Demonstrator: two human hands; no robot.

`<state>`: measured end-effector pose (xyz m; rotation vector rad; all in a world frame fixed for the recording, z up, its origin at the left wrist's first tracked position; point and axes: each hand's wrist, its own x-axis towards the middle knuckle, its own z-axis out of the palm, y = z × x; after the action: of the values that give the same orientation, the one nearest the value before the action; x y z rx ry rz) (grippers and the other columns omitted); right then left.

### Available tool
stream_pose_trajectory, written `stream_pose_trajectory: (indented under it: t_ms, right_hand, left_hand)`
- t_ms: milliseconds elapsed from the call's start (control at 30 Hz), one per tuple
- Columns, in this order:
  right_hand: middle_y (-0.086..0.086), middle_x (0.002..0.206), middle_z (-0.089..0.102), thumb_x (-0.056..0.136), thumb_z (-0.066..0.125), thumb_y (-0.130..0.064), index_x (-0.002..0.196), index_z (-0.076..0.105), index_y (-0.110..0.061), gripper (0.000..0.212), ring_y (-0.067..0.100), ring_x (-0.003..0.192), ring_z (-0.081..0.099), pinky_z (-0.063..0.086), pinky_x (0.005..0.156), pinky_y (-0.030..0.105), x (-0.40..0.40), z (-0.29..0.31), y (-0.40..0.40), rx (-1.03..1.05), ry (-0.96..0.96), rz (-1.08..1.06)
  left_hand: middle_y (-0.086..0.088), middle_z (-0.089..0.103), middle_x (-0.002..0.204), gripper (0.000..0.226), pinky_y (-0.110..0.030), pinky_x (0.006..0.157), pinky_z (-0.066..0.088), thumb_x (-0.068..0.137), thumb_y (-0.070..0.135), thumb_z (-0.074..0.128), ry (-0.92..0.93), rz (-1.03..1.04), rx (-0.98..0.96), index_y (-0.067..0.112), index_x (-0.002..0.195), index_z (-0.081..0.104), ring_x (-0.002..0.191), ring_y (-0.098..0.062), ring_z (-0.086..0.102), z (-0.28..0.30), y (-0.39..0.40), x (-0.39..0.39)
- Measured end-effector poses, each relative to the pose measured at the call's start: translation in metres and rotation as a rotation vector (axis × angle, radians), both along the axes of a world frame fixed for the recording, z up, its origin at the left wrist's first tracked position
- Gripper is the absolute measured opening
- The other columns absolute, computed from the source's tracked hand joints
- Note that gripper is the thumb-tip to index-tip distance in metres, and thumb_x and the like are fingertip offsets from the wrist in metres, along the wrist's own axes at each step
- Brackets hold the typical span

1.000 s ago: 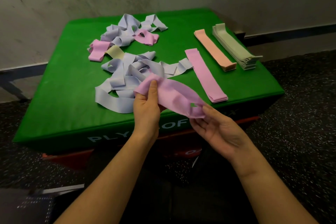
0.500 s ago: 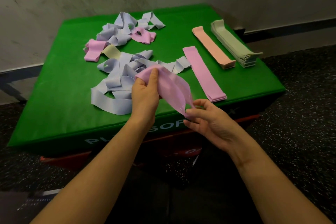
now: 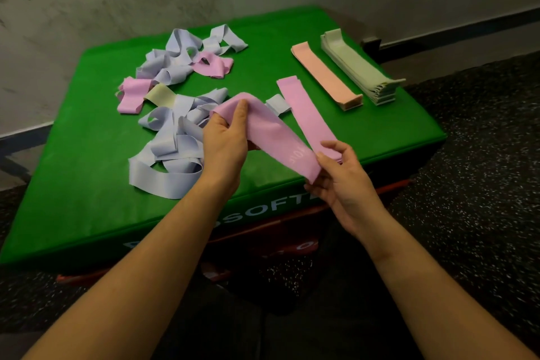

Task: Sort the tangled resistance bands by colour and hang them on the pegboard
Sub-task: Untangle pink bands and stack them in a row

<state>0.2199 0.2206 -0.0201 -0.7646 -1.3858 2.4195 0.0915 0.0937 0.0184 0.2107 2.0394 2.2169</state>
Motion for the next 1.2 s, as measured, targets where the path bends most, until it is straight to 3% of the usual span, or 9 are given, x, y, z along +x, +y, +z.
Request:
stream_pose_trajectory:
  t_ms: [100, 233, 433, 533, 600, 733, 933, 1033, 1200]
  right_hand:
    - [0.012, 0.111, 0.065, 0.097, 0.057, -0.016, 0.104, 0.065, -0.024, 0.013, 0.017, 0.078, 0.065, 0.055, 0.061, 0.028, 0.001, 0.003, 0.005, 0.036, 0.042, 0.061]
    - [0.002, 0.086, 0.073, 0.081, 0.071, -0.010, 0.101, 0.065, -0.014, 0.021, 0.013, 0.078, 0.068, 0.058, 0.070, 0.027, 0.004, 0.004, 0.017, 0.068, 0.121, 0.131]
    - [-0.008, 0.090, 0.076, 0.093, 0.057, 0.007, 0.093, 0.074, -0.020, 0.032, 0.007, 0.081, 0.069, 0.056, 0.074, 0.020, 0.004, 0.002, 0.043, 0.404, 0.140, 0.177]
    - [-0.001, 0.105, 0.076, 0.089, 0.055, 0.009, 0.103, 0.075, -0.032, 0.047, 0.040, 0.080, 0.062, 0.056, 0.078, 0.045, 0.005, 0.001, 0.061, 0.526, 0.153, 0.305]
    - [0.012, 0.103, 0.075, 0.088, 0.060, 0.005, 0.101, 0.076, -0.037, 0.047, 0.041, 0.076, 0.061, 0.054, 0.070, 0.046, 0.001, 0.001, 0.070, 0.632, 0.142, 0.301]
    - [-0.009, 0.094, 0.076, 0.088, 0.069, 0.000, 0.097, 0.075, -0.029, 0.031, 0.014, 0.095, 0.071, 0.058, 0.085, 0.025, -0.008, 0.004, 0.088, 0.724, 0.193, 0.199]
    - [-0.012, 0.113, 0.055, 0.083, 0.076, -0.018, 0.098, 0.078, -0.024, 0.017, 0.016, 0.097, 0.046, 0.033, 0.088, 0.013, -0.021, -0.010, 0.121, 1.363, 0.285, 0.091]
    - [-0.011, 0.105, 0.069, 0.089, 0.068, -0.024, 0.104, 0.076, -0.019, 0.018, 0.015, 0.091, 0.054, 0.044, 0.081, 0.023, -0.024, -0.017, 0.138, 1.401, 0.357, 0.123]
    - [-0.016, 0.096, 0.071, 0.087, 0.072, -0.027, 0.100, 0.075, -0.026, 0.014, 0.013, 0.083, 0.049, 0.044, 0.067, 0.037, -0.029, -0.036, 0.157, 1.653, 0.321, 0.214]
  left_hand:
    - [-0.003, 0.071, 0.101, 0.017, -0.027, 0.063, 0.055, 0.101, 0.030, 0.055, -0.034, -0.024, -0.015, 0.018, 0.106, 0.065, 0.088, -0.013, 0.067, -0.004, 0.010, -0.009]
    - [-0.011, 0.071, 0.113, 0.034, -0.029, 0.065, 0.056, 0.100, 0.035, 0.055, -0.044, -0.085, -0.036, 0.010, 0.122, 0.062, 0.097, -0.021, 0.070, -0.007, 0.026, -0.022]
    - [-0.012, 0.068, 0.114, 0.028, -0.038, 0.075, 0.060, 0.098, 0.036, 0.060, -0.021, -0.120, -0.133, 0.012, 0.111, 0.063, 0.106, -0.027, 0.067, -0.004, 0.053, -0.048]
    - [-0.010, 0.067, 0.113, 0.017, -0.029, 0.068, 0.057, 0.098, 0.032, 0.061, -0.012, -0.150, -0.199, 0.016, 0.104, 0.061, 0.100, -0.022, 0.066, 0.000, 0.069, -0.059]
    - [-0.009, 0.068, 0.111, 0.023, -0.029, 0.069, 0.058, 0.097, 0.033, 0.062, 0.005, -0.167, -0.226, 0.013, 0.108, 0.060, 0.099, -0.021, 0.067, -0.001, 0.078, -0.067]
    - [-0.010, 0.066, 0.114, 0.037, -0.034, 0.081, 0.060, 0.098, 0.031, 0.060, -0.039, -0.171, -0.229, 0.005, 0.124, 0.054, 0.103, -0.023, 0.067, -0.003, 0.098, -0.085]
    - [-0.013, 0.067, 0.120, 0.033, -0.036, 0.067, 0.059, 0.102, 0.004, 0.045, -0.361, -0.168, 0.060, 0.005, 0.135, 0.039, 0.090, -0.020, 0.069, -0.004, 0.125, -0.115]
    - [-0.012, 0.069, 0.117, 0.046, -0.034, 0.060, 0.059, 0.099, -0.001, 0.039, -0.422, -0.164, 0.040, 0.007, 0.144, 0.036, 0.084, -0.020, 0.073, -0.010, 0.137, -0.132]
    - [-0.010, 0.069, 0.111, 0.035, -0.040, 0.075, 0.056, 0.100, -0.001, 0.036, -0.398, -0.135, -0.042, 0.012, 0.132, 0.042, 0.098, -0.026, 0.067, -0.021, 0.161, -0.151]
